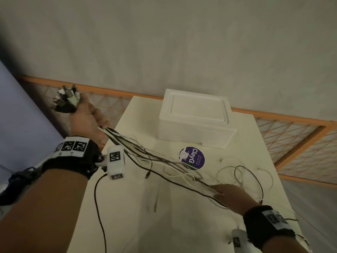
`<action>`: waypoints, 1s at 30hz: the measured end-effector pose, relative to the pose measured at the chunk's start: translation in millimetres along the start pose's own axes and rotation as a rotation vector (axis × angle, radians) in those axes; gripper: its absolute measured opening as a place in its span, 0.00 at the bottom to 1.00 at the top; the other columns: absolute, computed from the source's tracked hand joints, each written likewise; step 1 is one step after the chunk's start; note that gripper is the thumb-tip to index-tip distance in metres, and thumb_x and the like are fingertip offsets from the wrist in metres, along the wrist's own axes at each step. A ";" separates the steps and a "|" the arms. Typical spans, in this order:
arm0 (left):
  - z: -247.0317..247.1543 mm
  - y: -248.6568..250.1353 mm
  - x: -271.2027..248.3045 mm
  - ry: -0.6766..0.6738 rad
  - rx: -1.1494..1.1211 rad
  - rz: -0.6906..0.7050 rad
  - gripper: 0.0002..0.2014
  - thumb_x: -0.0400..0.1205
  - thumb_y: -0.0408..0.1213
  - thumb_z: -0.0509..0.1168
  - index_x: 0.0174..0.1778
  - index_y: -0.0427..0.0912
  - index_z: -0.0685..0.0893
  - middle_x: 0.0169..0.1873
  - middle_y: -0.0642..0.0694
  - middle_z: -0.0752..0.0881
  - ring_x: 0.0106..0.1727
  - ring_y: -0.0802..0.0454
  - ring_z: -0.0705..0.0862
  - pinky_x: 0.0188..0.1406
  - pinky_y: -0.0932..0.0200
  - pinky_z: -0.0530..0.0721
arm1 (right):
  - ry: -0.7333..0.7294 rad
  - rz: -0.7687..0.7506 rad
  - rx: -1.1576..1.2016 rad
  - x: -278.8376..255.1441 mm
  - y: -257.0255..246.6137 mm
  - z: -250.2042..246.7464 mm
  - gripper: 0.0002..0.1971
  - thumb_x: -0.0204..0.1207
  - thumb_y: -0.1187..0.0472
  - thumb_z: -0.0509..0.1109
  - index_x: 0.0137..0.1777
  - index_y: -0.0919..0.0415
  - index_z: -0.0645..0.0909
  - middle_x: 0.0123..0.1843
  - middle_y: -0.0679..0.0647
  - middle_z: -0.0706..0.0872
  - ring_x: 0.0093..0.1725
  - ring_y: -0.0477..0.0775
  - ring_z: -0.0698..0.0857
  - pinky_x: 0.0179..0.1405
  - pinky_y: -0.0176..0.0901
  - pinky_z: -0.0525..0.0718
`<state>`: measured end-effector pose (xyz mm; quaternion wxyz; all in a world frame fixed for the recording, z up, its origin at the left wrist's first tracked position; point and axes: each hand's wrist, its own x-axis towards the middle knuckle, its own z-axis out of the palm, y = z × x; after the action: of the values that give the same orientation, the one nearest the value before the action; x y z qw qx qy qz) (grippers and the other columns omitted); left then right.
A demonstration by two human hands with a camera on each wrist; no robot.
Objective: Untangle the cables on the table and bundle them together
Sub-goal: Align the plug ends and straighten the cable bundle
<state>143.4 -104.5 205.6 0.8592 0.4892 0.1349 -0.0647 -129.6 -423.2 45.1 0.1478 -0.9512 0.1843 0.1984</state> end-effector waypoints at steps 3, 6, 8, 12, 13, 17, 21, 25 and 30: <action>-1.0 -2.2 -1.4 -0.011 0.007 0.022 0.26 0.84 0.58 0.57 0.23 0.48 0.61 0.13 0.54 0.61 0.14 0.56 0.58 0.16 0.70 0.61 | -0.154 0.042 -0.094 -5.7 4.3 11.3 0.39 0.74 0.54 0.72 0.78 0.28 0.54 0.86 0.50 0.46 0.82 0.56 0.60 0.77 0.55 0.66; 2.4 -13.5 -3.0 -0.093 0.009 0.052 0.30 0.85 0.56 0.55 0.18 0.47 0.61 0.13 0.55 0.57 0.13 0.56 0.54 0.15 0.69 0.57 | -0.133 0.056 -0.130 -6.3 -19.2 6.2 0.41 0.71 0.51 0.74 0.79 0.29 0.55 0.86 0.51 0.45 0.82 0.60 0.58 0.76 0.59 0.67; 4.7 -16.5 -8.7 -0.117 -0.024 0.052 0.30 0.84 0.57 0.57 0.18 0.48 0.61 0.13 0.54 0.57 0.14 0.56 0.53 0.15 0.68 0.56 | 0.029 -0.048 -0.075 -3.5 -44.8 -5.9 0.31 0.75 0.55 0.68 0.77 0.36 0.65 0.80 0.49 0.66 0.75 0.53 0.71 0.72 0.46 0.71; 17.6 -17.4 -29.9 -0.240 -0.088 0.082 0.30 0.85 0.55 0.57 0.17 0.48 0.62 0.13 0.54 0.57 0.14 0.57 0.53 0.16 0.68 0.56 | 0.544 -0.248 0.303 3.5 -103.7 -23.4 0.12 0.78 0.57 0.69 0.60 0.52 0.85 0.58 0.46 0.87 0.57 0.46 0.83 0.55 0.30 0.72; 21.2 -15.0 -35.5 -0.279 -0.092 0.091 0.31 0.86 0.54 0.55 0.16 0.48 0.63 0.13 0.54 0.57 0.13 0.57 0.54 0.16 0.69 0.57 | 0.554 -0.293 0.373 7.9 -113.2 -22.9 0.12 0.78 0.55 0.70 0.59 0.52 0.84 0.56 0.44 0.87 0.56 0.42 0.82 0.55 0.30 0.72; 24.4 7.6 -46.1 -0.329 -0.118 0.182 0.27 0.86 0.54 0.54 0.21 0.48 0.59 0.14 0.54 0.56 0.15 0.56 0.53 0.17 0.68 0.58 | 0.006 -0.144 0.277 31.1 -105.5 1.5 0.27 0.73 0.29 0.60 0.63 0.46 0.80 0.61 0.49 0.85 0.61 0.51 0.83 0.61 0.49 0.79; 11.1 14.1 -38.2 -0.245 -0.119 0.201 0.26 0.85 0.55 0.57 0.25 0.48 0.57 0.15 0.53 0.56 0.16 0.55 0.52 0.16 0.68 0.58 | 0.026 0.030 0.047 36.3 -60.9 17.9 0.52 0.53 0.24 0.71 0.79 0.35 0.56 0.85 0.49 0.49 0.81 0.59 0.60 0.76 0.65 0.66; 0.6 5.9 -32.7 -0.152 -0.113 0.146 0.26 0.83 0.57 0.60 0.24 0.49 0.59 0.16 0.53 0.56 0.17 0.55 0.52 0.15 0.67 0.57 | 0.136 0.022 0.191 36.3 -50.5 2.1 0.68 0.45 0.40 0.86 0.83 0.43 0.47 0.84 0.55 0.53 0.80 0.58 0.61 0.75 0.52 0.67; -9.0 29.4 -21.5 -0.009 -0.155 0.102 0.28 0.84 0.58 0.58 0.22 0.49 0.60 0.17 0.53 0.56 0.19 0.55 0.51 0.16 0.66 0.55 | 0.299 0.133 0.555 33.8 -28.6 -18.4 0.23 0.54 0.40 0.82 0.50 0.45 0.89 0.56 0.53 0.89 0.67 0.54 0.81 0.58 0.37 0.76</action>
<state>128.5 -82.1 231.8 0.8973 0.4273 0.1105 -0.0122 -83.2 -414.1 52.5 0.3596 -0.8791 0.3128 0.0080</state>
